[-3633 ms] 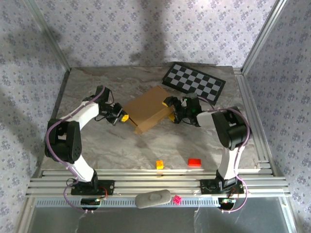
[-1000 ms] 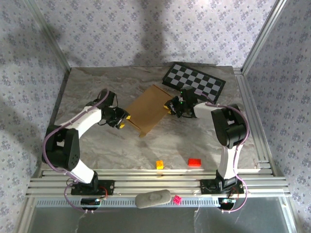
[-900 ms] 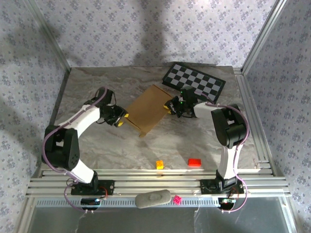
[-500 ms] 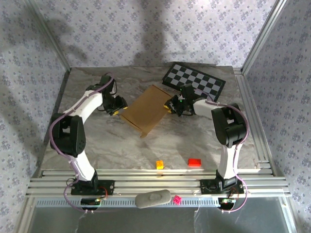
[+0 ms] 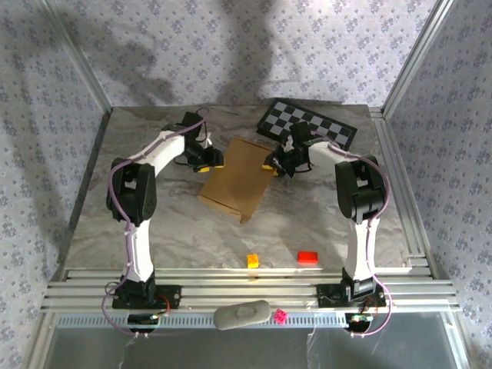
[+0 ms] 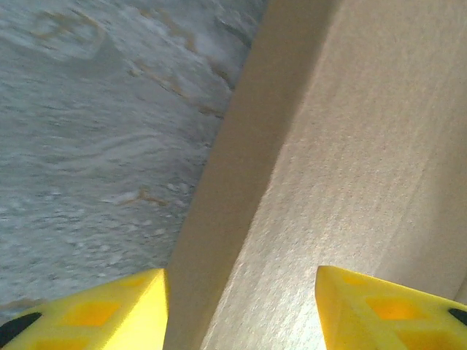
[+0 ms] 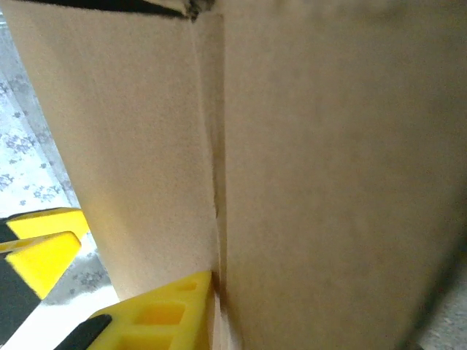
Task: Fold the paper box
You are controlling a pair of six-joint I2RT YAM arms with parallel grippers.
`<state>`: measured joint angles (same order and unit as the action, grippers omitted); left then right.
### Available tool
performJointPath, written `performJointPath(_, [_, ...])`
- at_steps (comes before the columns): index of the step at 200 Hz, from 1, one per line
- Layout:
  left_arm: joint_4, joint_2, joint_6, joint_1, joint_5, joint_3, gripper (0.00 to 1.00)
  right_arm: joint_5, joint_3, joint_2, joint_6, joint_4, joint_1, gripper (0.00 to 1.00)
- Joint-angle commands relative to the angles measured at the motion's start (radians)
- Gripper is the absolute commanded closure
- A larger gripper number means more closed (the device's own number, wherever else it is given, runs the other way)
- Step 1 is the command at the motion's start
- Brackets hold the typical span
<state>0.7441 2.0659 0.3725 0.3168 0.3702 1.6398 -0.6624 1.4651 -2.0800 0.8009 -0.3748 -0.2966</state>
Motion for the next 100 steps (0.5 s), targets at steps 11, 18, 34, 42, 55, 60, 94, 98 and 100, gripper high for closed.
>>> performJointPath(11, [0.015, 0.014, -0.002, 0.001, 0.062, -0.022, 0.53, 0.016, 0.058, -0.02, -0.092, -0.156, -0.007, 0.71])
performJointPath(18, [0.021, 0.018, 0.003, 0.0, 0.059, -0.03, 0.57, 0.021, 0.065, -0.019, -0.097, -0.163, -0.008, 0.69])
performJointPath(34, [0.035, 0.02, 0.01, -0.005, 0.029, -0.047, 0.67, 0.02, 0.075, -0.014, -0.098, -0.17, -0.011, 0.65])
performJointPath(42, [0.029, 0.015, 0.018, -0.012, 0.022, -0.066, 0.72, 0.02, 0.083, -0.009, -0.1, -0.173, -0.015, 0.63])
performJointPath(55, [-0.001, -0.002, 0.029, -0.029, 0.022, -0.113, 0.78, 0.027, 0.1, 0.0, -0.105, -0.186, -0.025, 0.59])
performJointPath(60, [-0.011, -0.009, 0.032, -0.037, 0.022, -0.131, 0.79, 0.031, 0.107, 0.004, -0.107, -0.191, -0.028, 0.56])
performJointPath(94, [-0.032, -0.036, 0.01, -0.088, 0.038, -0.206, 0.82, 0.037, 0.103, 0.038, -0.119, -0.177, -0.037, 0.34])
performJointPath(98, [-0.029, -0.037, 0.006, -0.092, 0.039, -0.209, 0.82, 0.029, 0.1, 0.04, -0.121, -0.171, -0.037, 0.32])
performJointPath(100, [-0.029, -0.037, 0.003, -0.094, 0.039, -0.21, 0.82, 0.027, 0.097, 0.041, -0.121, -0.166, -0.038, 0.32])
